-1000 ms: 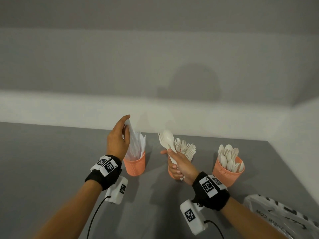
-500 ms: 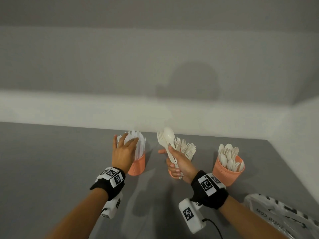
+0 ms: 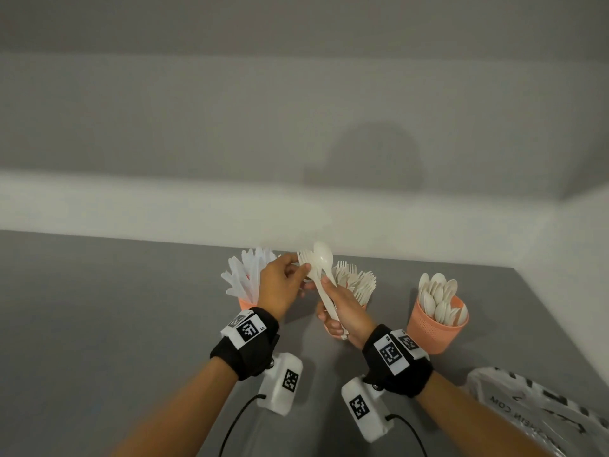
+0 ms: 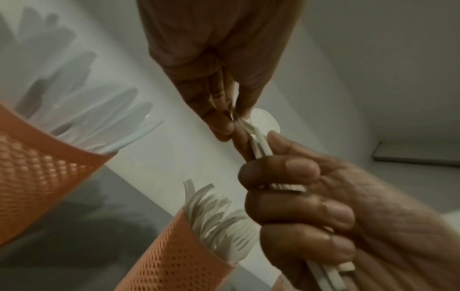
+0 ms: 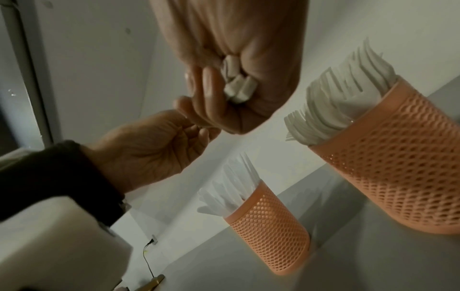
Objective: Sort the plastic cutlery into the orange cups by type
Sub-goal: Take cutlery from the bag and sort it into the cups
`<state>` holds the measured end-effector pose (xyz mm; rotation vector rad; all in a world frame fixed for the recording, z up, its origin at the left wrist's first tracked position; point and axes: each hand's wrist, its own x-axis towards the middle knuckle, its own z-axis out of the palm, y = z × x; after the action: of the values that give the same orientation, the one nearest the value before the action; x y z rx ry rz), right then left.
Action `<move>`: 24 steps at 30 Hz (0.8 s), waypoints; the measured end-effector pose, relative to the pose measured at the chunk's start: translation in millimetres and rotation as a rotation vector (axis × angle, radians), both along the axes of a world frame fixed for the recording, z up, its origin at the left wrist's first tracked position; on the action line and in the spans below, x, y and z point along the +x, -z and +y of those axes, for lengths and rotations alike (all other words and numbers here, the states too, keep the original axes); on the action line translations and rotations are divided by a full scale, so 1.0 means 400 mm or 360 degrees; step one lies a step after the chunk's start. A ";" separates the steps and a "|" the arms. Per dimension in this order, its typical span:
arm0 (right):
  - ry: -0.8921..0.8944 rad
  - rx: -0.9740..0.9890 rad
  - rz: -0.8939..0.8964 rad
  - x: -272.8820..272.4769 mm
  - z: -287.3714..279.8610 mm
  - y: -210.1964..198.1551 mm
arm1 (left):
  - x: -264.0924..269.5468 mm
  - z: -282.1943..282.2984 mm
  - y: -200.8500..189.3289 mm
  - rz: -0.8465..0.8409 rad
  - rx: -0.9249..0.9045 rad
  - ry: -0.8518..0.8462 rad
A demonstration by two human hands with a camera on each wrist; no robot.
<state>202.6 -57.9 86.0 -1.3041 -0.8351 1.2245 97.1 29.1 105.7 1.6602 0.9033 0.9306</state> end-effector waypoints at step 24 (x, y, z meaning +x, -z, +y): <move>-0.0011 0.0120 -0.0074 0.065 -0.060 -0.004 | 0.058 -0.051 -0.039 -0.0073 -0.0336 0.0333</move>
<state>228.4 -82.1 87.5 -1.2741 -0.9112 1.1610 120.2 8.7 121.1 1.5132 0.7526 0.7032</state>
